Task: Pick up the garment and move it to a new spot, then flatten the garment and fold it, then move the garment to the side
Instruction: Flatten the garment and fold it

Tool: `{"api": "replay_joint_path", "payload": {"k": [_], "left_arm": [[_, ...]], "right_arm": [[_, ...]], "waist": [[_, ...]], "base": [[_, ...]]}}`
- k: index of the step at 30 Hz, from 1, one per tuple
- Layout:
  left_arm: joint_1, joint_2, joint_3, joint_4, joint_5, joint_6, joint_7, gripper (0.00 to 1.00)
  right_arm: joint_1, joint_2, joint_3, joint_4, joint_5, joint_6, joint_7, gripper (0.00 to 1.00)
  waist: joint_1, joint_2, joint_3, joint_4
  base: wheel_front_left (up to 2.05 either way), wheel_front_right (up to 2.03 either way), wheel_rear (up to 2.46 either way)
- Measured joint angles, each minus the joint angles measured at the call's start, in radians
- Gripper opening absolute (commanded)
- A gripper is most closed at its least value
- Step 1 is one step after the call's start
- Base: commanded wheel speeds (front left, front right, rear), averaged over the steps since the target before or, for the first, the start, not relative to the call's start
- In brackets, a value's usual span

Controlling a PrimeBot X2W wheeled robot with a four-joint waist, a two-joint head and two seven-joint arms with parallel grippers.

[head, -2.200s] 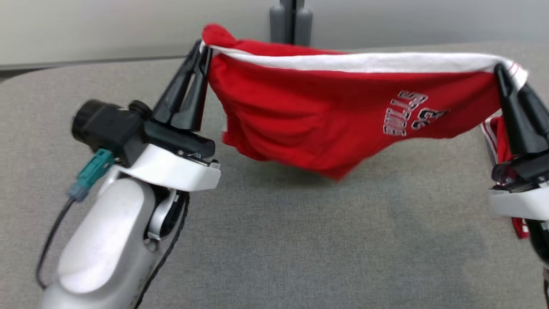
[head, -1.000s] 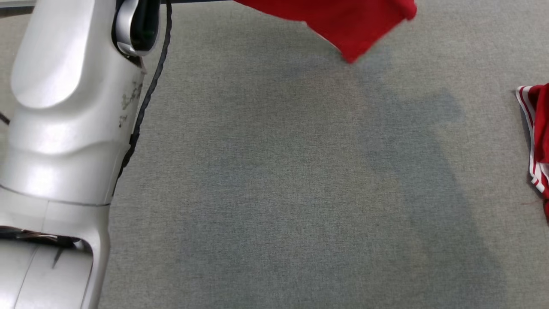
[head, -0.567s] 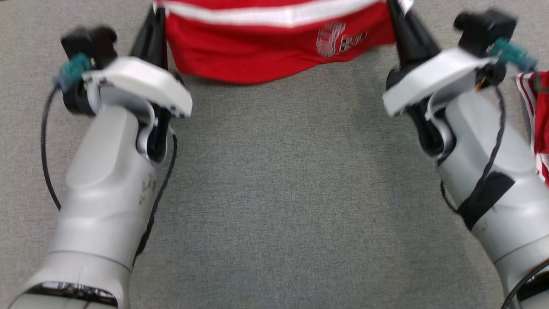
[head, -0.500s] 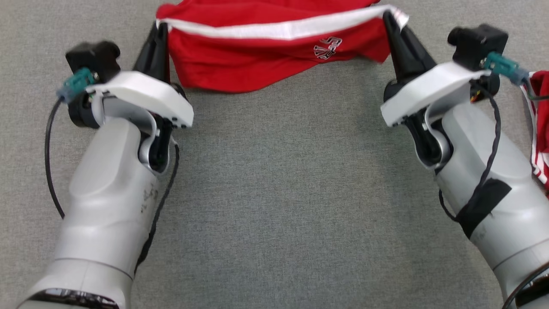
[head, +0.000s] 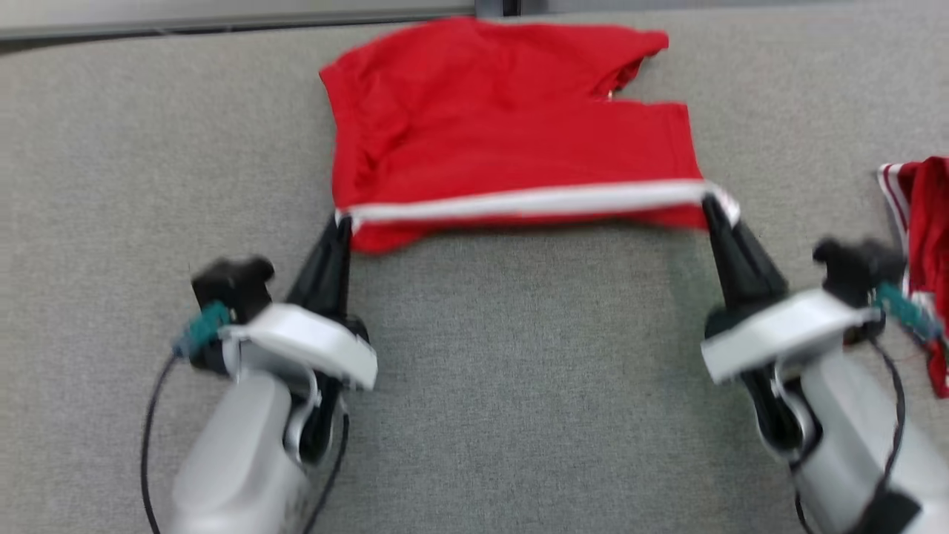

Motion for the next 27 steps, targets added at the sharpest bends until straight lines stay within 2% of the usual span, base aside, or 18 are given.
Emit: {"api": "replay_joint_path", "payload": {"k": [8, 11, 12, 21, 27], "left_arm": [[0.265, 0.003, 0.001, -0.125, 0.044, 0.044, 0.000, 0.00], [0.356, 0.025, 0.008, -0.210, 0.042, 0.072, 0.015, 0.00], [0.356, 0.025, 0.008, -0.210, 0.042, 0.072, 0.015, 0.00], [0.590, 0.079, -0.007, -0.555, 0.043, 0.165, 0.161, 0.00], [0.653, 0.097, -0.013, -0.696, 0.043, 0.206, 0.226, 0.00]], "right_arm": [[0.371, -0.002, -0.116, -0.224, -0.078, 0.000, 0.002, 0.00], [0.495, 0.007, -0.173, -0.331, -0.115, 0.001, 0.046, 0.00], [0.495, 0.007, -0.173, -0.331, -0.115, 0.001, 0.046, 0.00], [0.786, 0.058, -0.322, -0.667, -0.206, 0.001, 0.268, 0.00], [0.851, 0.072, -0.384, -0.781, -0.236, 0.001, 0.367, 0.00]], "waist": [[0.0000, 0.0000, -0.119, -0.005], [0.0000, 0.0000, -0.161, -0.009], [0.0000, 0.0000, -0.161, -0.009], [0.0000, 0.0000, -0.249, -0.008], [0.0000, 0.0000, -0.262, 0.002]], "base": [[0.00, 0.00, 0.00], [0.00, 0.00, 0.00], [0.00, 0.00, 0.00], [0.00, 0.00, 0.00], [0.00, 0.00, 0.00]]}}
